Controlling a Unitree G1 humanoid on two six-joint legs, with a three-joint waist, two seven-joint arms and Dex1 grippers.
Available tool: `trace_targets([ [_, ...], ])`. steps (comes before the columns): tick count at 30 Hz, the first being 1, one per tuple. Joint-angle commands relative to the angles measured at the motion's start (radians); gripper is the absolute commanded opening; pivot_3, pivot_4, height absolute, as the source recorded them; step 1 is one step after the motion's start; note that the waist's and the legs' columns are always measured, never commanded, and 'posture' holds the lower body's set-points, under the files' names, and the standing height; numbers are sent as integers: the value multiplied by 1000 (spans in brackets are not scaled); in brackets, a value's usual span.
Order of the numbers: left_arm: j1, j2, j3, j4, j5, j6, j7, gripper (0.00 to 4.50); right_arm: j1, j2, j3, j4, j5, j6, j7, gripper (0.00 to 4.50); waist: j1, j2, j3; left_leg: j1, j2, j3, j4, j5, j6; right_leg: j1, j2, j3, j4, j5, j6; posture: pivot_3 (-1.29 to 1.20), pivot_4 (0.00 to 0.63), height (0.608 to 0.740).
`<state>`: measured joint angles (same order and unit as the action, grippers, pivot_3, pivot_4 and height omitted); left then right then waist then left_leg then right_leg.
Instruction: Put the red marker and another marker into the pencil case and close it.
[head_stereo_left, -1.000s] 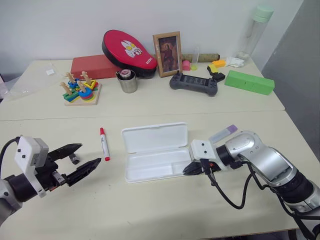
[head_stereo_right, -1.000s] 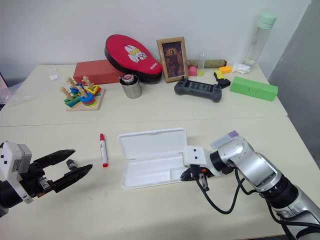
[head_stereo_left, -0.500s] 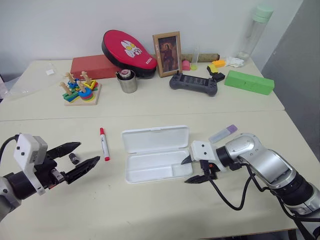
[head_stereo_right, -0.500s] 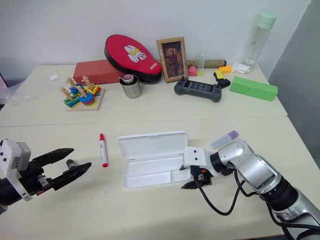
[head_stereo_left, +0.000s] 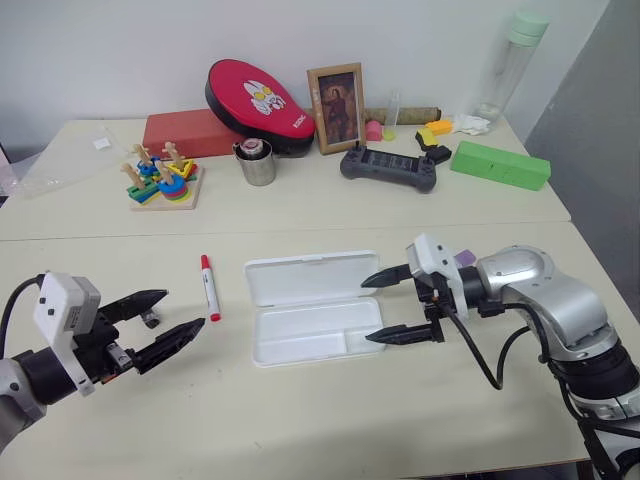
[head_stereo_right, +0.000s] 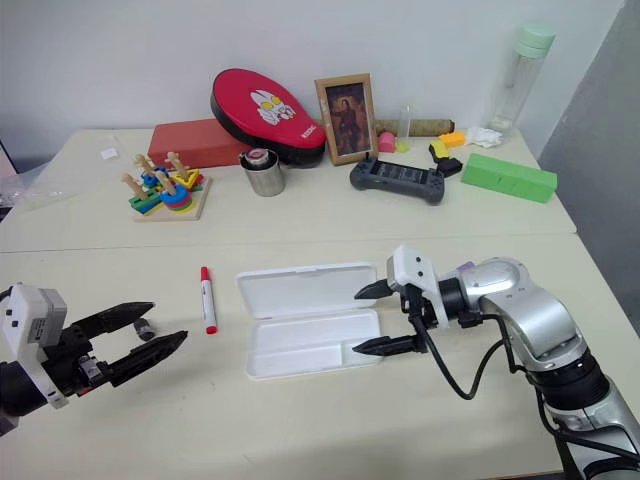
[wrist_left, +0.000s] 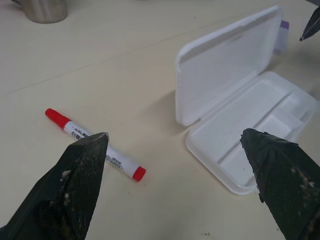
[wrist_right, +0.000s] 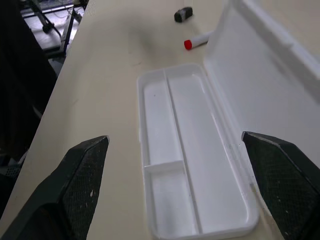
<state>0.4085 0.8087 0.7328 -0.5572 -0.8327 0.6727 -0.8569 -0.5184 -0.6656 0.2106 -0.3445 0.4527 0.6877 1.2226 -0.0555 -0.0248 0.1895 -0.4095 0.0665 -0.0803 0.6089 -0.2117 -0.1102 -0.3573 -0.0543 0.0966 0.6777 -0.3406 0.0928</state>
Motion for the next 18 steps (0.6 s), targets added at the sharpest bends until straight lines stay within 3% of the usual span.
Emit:
trace_targets([
  [1,11,-16,33,-50,-24,-2,20,4500,23,2,-71,-12,60,-18,-9,4475,0,0,0,0,0,0,0,0,0,0,0,0,0,0,0,0,150,740],
  [18,20,-150,-15,-167,18,-39,234,4500,49,-20,-165,-22,146,-15,-43,4475,3,0,0,0,0,0,0,0,0,1,0,0,0,0,0,0,150,740],
])
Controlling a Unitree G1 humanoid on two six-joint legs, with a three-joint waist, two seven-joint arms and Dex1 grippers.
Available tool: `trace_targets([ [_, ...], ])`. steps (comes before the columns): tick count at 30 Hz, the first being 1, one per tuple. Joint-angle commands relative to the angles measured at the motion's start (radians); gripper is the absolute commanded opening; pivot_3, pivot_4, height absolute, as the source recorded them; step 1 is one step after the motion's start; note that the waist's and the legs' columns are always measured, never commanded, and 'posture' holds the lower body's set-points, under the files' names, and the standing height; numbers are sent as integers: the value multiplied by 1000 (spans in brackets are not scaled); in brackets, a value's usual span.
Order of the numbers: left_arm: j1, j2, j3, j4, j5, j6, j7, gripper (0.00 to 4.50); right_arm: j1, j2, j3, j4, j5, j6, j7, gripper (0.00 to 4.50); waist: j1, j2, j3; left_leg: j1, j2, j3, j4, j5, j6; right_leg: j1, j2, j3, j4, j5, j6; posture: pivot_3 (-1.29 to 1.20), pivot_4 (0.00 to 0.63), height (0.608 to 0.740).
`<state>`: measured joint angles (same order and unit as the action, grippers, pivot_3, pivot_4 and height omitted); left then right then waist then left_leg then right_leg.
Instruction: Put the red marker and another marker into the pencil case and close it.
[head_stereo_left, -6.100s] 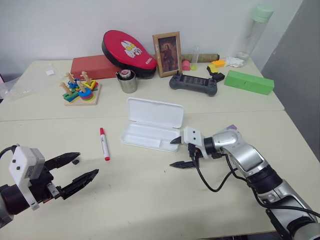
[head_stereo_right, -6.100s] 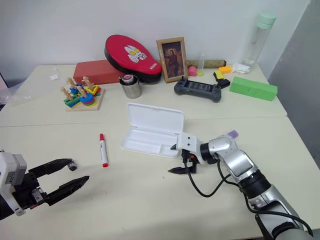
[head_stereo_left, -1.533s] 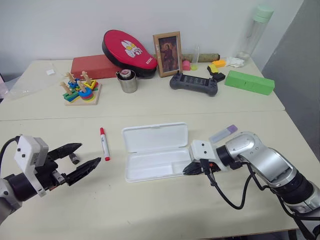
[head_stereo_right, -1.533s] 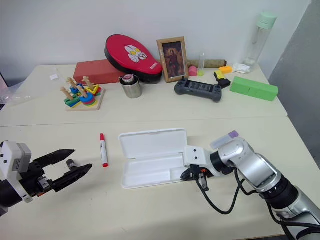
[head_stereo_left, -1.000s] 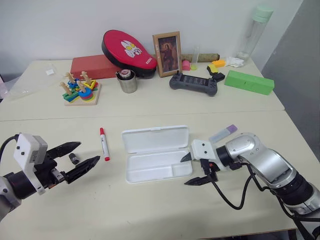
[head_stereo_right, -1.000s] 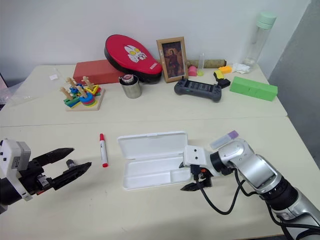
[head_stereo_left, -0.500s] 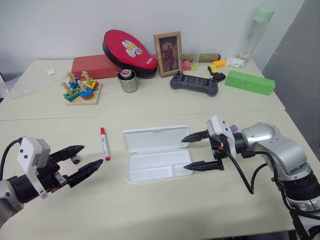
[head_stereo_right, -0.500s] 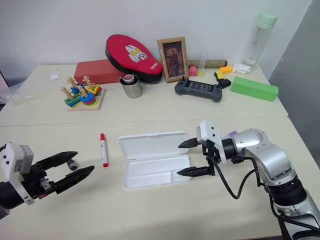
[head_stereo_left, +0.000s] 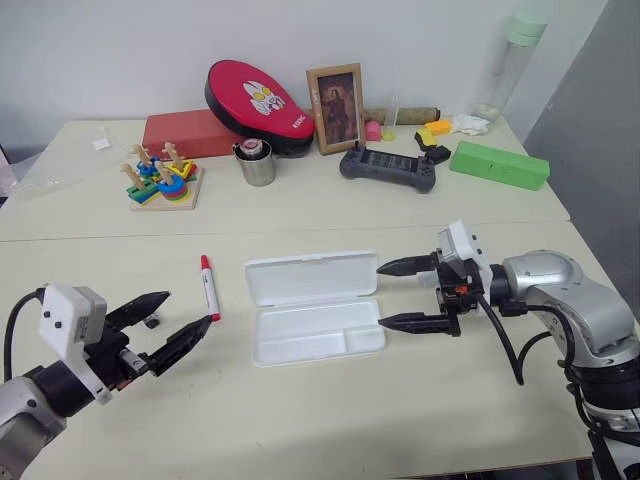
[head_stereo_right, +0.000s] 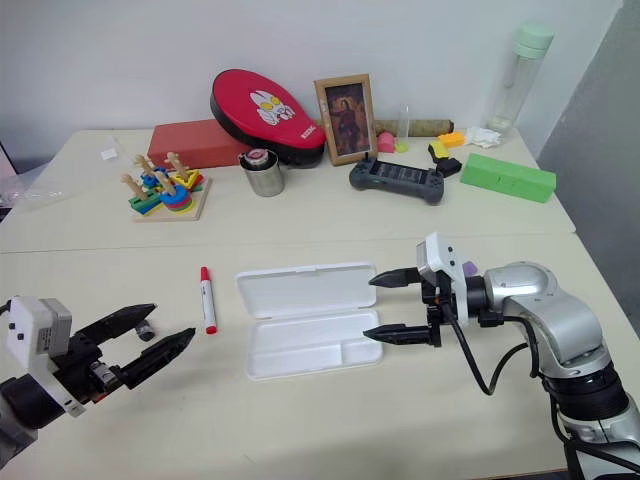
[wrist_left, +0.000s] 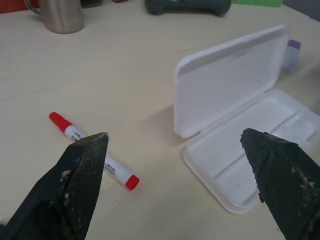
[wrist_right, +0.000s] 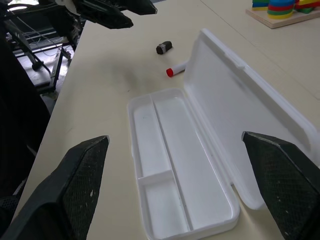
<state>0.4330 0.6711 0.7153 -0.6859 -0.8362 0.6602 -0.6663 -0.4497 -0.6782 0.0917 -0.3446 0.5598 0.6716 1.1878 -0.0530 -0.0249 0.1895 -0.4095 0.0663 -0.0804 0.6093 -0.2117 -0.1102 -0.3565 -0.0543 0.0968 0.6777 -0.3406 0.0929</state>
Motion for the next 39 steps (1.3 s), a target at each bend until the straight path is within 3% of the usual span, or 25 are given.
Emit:
trace_targets([
  [1,-5,-17,4,-37,27,-29,55,4500,-24,-10,-50,-24,49,7,-10,4475,0,0,0,0,0,0,0,0,0,0,0,0,0,0,0,0,150,740],
  [8,-22,-46,-59,-67,109,-36,160,4500,-51,-14,-52,-32,84,18,-15,4475,1,0,0,0,0,0,0,0,0,0,0,0,0,0,0,0,150,740],
  [17,-56,-25,-138,-89,161,64,278,4500,-57,-70,-5,-5,-11,-74,21,4475,5,0,0,0,0,0,0,0,0,0,0,0,0,0,0,0,150,740],
  [39,-477,-92,-438,32,322,396,616,4500,-71,-81,3,-14,-34,-108,11,4475,19,0,0,0,-1,-1,1,0,0,1,0,-1,-1,0,1,0,150,740],
])
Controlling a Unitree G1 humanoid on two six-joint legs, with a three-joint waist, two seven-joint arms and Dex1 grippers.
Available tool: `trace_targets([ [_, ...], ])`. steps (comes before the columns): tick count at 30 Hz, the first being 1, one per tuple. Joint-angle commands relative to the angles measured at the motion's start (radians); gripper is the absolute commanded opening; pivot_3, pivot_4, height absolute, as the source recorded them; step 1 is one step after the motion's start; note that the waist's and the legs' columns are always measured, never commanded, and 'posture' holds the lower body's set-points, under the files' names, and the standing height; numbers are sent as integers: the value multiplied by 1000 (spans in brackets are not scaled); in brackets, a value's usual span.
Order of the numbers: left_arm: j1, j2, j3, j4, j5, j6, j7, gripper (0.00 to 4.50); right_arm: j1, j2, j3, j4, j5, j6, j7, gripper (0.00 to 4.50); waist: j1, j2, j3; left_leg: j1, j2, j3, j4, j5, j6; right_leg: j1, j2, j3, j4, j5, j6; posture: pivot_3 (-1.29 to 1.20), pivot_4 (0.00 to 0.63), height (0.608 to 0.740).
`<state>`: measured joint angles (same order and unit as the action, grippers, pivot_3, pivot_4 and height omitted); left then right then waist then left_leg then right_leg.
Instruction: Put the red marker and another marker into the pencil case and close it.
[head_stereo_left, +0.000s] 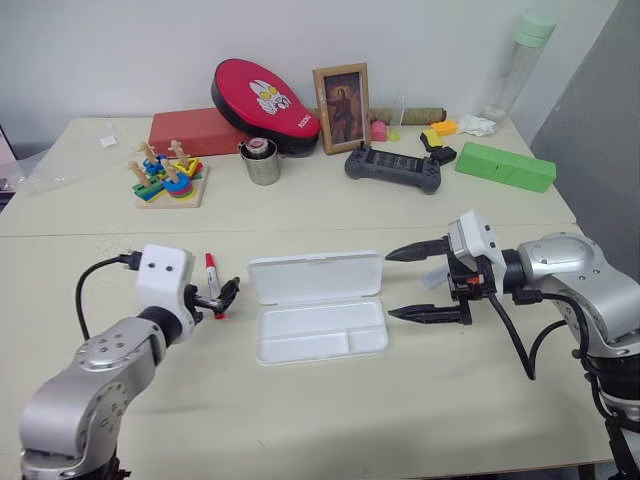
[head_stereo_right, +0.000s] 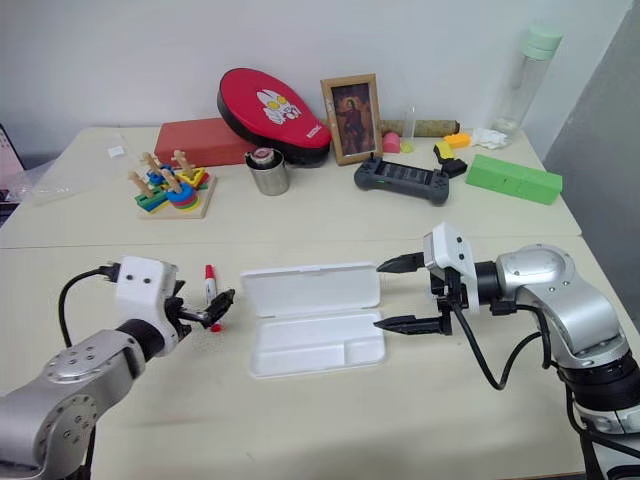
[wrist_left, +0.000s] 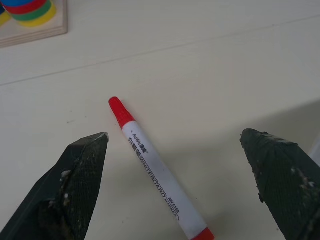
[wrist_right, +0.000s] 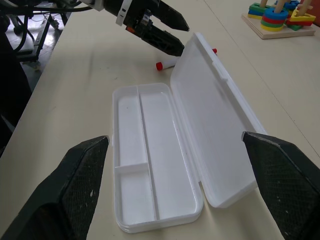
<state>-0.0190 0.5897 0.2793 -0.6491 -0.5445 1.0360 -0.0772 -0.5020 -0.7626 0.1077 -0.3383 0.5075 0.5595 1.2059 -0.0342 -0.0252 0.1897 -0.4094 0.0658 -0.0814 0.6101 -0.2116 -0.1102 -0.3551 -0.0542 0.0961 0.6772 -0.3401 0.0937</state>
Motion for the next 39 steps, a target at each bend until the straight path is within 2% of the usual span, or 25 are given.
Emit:
trace_targets([
  [1,-28,-17,-3,-5,36,26,32,4500,-18,2,-14,-22,20,7,-9,4475,1,0,0,0,0,0,0,0,0,0,0,0,0,0,0,0,150,740],
  [16,-93,-132,-9,27,111,121,94,4500,-6,-34,-11,-43,20,-5,15,4475,2,0,0,0,0,-1,1,0,0,1,0,-1,0,0,0,0,150,740],
  [24,-128,-195,1,102,146,139,112,4500,-24,-30,-23,-65,42,18,-7,4475,3,0,0,0,0,-1,1,0,0,1,0,-1,0,0,0,0,150,740],
  [31,-172,-214,-9,135,167,189,114,4500,-27,-24,-27,-72,55,32,-17,4475,3,0,0,0,-1,-1,1,0,0,1,0,-1,0,0,0,0,150,740],
  [39,-179,-204,-7,138,180,256,97,2957,-25,-23,-33,-81,67,43,-30,4500,1,0,0,0,0,-1,1,0,0,1,0,-1,1,0,0,0,150,740],
])
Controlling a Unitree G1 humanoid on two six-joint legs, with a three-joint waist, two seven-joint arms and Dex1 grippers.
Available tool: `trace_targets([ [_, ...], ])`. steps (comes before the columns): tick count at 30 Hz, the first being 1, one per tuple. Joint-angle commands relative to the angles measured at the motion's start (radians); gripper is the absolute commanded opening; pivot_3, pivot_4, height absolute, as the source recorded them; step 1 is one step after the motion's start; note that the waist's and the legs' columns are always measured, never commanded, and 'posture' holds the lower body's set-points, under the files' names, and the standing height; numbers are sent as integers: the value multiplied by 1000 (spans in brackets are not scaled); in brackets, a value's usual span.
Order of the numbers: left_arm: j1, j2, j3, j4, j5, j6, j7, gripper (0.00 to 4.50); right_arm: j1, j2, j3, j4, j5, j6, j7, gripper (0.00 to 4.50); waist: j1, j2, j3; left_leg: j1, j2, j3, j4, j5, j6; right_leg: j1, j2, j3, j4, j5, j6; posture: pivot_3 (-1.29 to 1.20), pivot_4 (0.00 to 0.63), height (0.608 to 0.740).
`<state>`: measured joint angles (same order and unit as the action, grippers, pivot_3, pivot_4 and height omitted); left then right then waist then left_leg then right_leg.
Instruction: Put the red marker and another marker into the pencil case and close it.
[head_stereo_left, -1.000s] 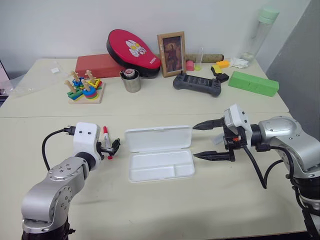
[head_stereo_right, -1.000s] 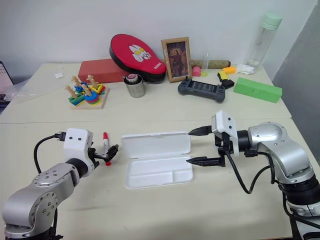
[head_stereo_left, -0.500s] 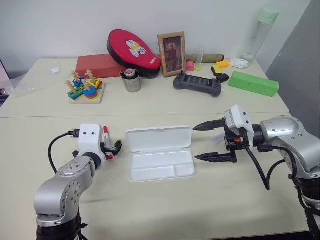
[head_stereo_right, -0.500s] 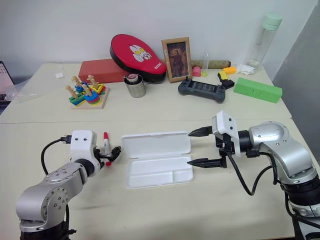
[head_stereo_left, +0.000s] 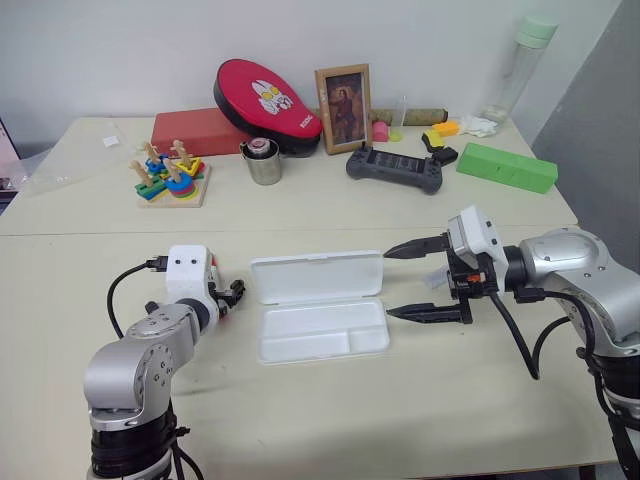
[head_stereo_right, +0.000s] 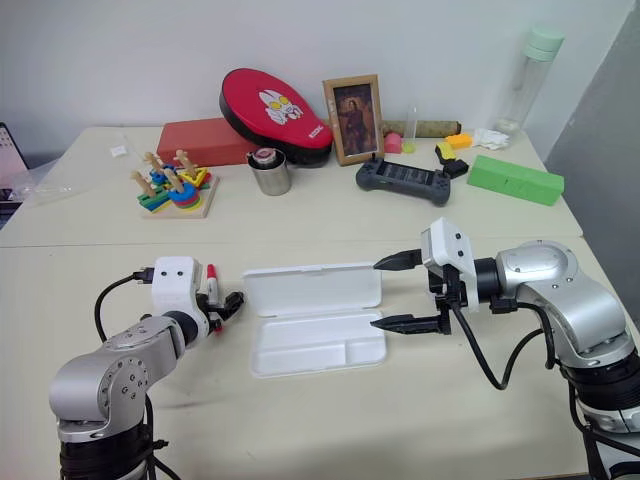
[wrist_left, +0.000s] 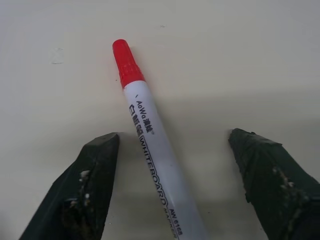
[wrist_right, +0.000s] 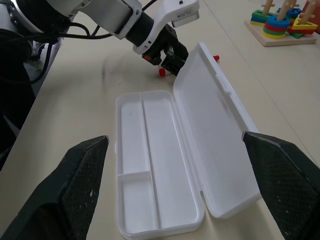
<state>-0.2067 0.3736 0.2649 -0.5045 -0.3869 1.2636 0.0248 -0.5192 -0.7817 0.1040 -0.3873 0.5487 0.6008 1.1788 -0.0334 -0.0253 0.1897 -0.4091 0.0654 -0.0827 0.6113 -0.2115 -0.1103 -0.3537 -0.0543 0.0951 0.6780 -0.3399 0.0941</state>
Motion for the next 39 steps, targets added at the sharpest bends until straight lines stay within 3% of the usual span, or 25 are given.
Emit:
trace_targets([
  [1,10,13,9,-9,24,33,-5,2787,-7,-5,-30,-33,27,2,-5,4500,0,0,0,0,0,0,0,0,0,0,0,0,0,0,0,0,150,740],
  [8,12,10,18,-18,51,66,8,1450,-10,-8,-31,-28,33,4,-8,4500,0,0,0,0,0,0,0,0,0,0,0,0,0,0,0,0,150,740],
  [9,12,6,23,-21,56,73,13,1069,-11,-8,-31,-27,34,4,-8,4500,-1,0,0,0,0,0,0,0,0,0,0,0,0,0,0,0,150,740],
  [13,5,-9,41,-22,69,81,22,460,-14,-9,-28,-24,34,3,-7,4500,-2,0,0,0,0,0,0,0,0,0,0,0,0,0,0,0,150,740],
  [20,-3,-27,82,-18,98,101,36,402,-13,-11,-29,-27,39,5,-6,4500,-4,0,0,1,0,0,0,0,0,0,0,0,0,0,0,0,150,740],
  [30,29,29,116,-69,79,88,-48,402,1,-42,-17,-61,34,-16,32,4500,-4,0,0,1,0,0,0,0,0,0,0,0,0,0,0,0,150,740],
  [39,42,180,234,-179,35,-29,-210,402,8,-47,-9,-56,26,-30,52,4500,1,-1,1,0,0,0,0,0,0,0,0,0,0,0,0,0,150,740],
])
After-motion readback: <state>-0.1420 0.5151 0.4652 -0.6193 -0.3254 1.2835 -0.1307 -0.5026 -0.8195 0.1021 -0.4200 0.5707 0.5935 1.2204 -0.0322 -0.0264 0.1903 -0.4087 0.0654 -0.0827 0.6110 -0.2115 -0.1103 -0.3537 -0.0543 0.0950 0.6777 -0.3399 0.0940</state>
